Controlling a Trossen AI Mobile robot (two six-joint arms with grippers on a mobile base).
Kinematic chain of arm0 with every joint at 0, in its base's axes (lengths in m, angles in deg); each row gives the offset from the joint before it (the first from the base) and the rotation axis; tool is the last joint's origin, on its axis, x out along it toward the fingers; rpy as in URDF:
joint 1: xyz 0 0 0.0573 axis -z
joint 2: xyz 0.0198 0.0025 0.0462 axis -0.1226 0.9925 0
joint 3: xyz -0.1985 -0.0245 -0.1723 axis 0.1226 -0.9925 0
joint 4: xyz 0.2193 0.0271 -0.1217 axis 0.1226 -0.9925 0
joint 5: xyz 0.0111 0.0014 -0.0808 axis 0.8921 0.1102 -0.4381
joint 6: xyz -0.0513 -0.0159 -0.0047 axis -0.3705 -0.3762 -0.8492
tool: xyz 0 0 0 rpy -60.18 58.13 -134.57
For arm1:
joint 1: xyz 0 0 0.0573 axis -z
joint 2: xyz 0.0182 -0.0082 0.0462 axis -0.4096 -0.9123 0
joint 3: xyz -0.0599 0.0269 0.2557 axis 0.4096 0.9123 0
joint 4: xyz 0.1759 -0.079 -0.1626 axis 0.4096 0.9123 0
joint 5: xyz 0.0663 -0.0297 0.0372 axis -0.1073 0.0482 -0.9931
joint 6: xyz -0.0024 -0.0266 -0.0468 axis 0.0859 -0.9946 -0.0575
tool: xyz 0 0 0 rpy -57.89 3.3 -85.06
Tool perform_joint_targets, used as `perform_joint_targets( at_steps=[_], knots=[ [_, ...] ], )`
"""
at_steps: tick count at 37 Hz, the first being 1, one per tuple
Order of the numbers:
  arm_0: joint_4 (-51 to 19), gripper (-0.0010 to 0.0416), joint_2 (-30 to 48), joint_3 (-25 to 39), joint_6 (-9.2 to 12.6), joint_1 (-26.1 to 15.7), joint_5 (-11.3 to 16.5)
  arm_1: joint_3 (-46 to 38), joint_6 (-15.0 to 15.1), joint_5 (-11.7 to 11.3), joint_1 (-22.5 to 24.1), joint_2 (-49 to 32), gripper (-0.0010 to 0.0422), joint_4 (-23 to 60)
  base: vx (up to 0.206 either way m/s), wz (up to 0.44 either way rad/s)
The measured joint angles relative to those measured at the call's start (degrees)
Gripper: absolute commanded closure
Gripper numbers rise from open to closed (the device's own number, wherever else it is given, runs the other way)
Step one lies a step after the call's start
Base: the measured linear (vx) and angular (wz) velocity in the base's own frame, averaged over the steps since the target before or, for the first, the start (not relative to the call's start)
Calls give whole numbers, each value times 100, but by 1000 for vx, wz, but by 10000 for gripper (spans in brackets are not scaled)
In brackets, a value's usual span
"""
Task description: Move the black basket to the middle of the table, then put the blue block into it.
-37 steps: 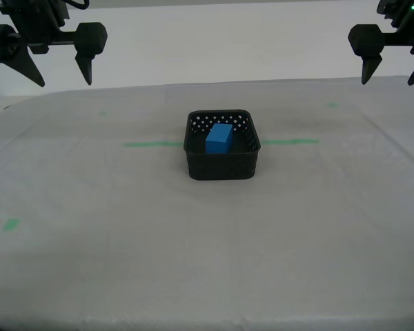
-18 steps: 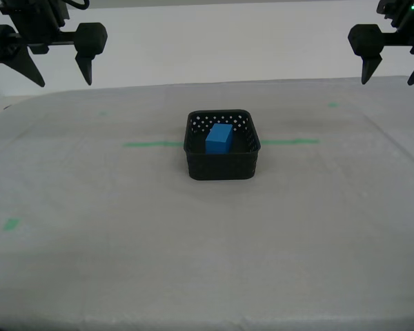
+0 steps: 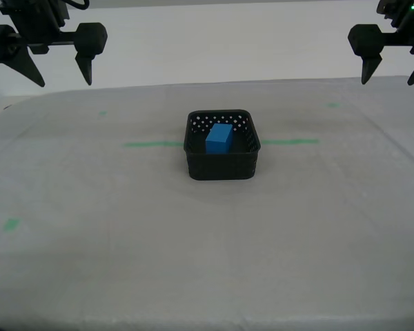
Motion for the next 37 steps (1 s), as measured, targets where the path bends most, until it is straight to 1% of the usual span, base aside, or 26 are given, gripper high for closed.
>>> perform_joint_targets(
  at_steps=[37],
  knots=[
    [0,7,0,0,0,0,2,0,0,0,0,0,12,0,0,0]
  ],
)
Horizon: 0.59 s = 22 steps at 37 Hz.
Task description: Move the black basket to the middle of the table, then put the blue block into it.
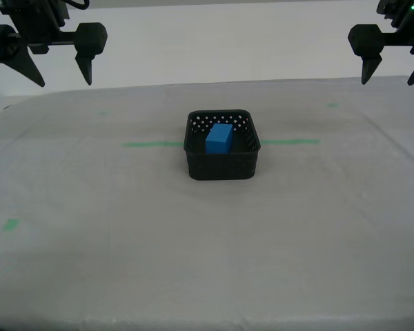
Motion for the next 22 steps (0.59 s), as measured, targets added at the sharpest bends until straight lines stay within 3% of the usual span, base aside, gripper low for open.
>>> perform_joint_targets(
  at_steps=[22],
  knots=[
    [0,7,0,0,0,4,-2,0,0,0,0,0,12,0,0,0]
  ],
)
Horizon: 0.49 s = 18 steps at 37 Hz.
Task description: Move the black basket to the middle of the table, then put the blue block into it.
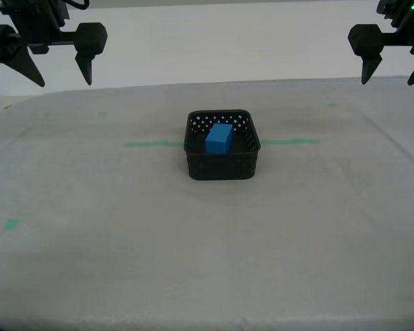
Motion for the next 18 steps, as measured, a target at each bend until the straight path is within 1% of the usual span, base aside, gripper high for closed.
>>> perform_joint_targets(
  at_steps=[18],
  knots=[
    [0,7,0,0,0,-2,0,0,0,0,0,0,12,0,0,0]
  ],
)
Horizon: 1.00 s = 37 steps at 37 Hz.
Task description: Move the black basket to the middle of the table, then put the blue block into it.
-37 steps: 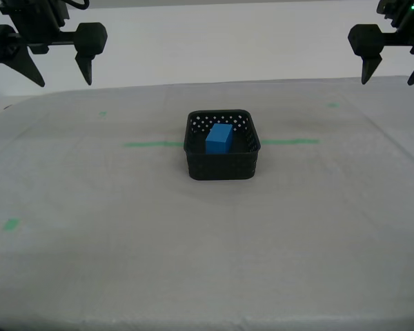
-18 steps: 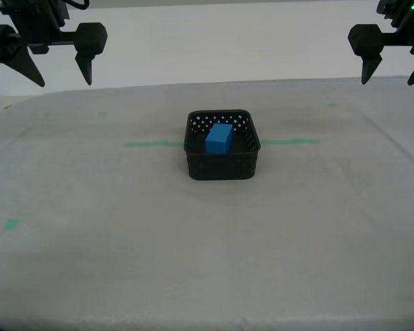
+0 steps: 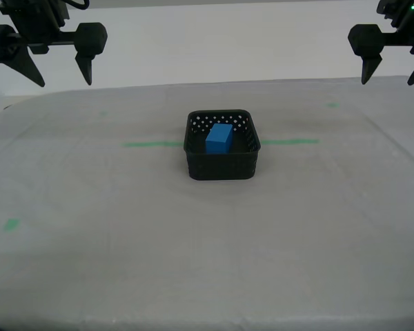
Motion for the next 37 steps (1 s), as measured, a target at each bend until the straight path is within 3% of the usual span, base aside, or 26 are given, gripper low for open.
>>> perform_joint_targets(
  at_steps=[37],
  knots=[
    [2,7,0,0,0,4,0,0,0,0,0,0,12,0,0,0]
  ],
)
